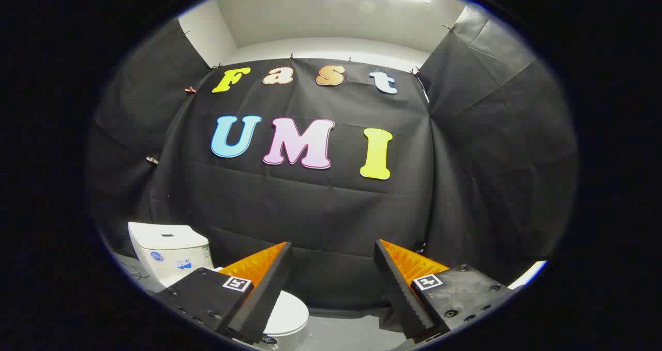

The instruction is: Open the toilet lid.

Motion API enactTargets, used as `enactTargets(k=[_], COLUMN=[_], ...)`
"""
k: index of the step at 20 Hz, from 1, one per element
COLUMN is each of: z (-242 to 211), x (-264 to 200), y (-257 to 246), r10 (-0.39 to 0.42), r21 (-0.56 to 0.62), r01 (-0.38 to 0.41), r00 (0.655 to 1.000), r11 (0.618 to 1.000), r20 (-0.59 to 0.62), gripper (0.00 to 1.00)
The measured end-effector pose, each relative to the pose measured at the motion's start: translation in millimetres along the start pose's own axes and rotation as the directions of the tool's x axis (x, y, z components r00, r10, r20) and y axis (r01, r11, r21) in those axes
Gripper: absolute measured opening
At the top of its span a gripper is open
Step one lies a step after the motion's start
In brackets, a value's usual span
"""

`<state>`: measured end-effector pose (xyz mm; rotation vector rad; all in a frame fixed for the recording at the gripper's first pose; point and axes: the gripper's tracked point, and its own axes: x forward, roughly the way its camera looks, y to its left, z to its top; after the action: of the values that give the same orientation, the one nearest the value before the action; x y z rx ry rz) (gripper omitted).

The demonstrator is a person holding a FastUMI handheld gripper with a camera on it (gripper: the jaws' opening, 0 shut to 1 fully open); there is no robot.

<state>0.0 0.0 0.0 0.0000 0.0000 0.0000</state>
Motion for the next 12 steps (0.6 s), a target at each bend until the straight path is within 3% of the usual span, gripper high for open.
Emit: enactTargets(k=[12], z=[-9], x=[14], y=[7], r10=[0.005], r21=[0.084], r01=[-0.003], r00=[0.999], r11=[0.996], r20=[-0.033], gripper=[0.97])
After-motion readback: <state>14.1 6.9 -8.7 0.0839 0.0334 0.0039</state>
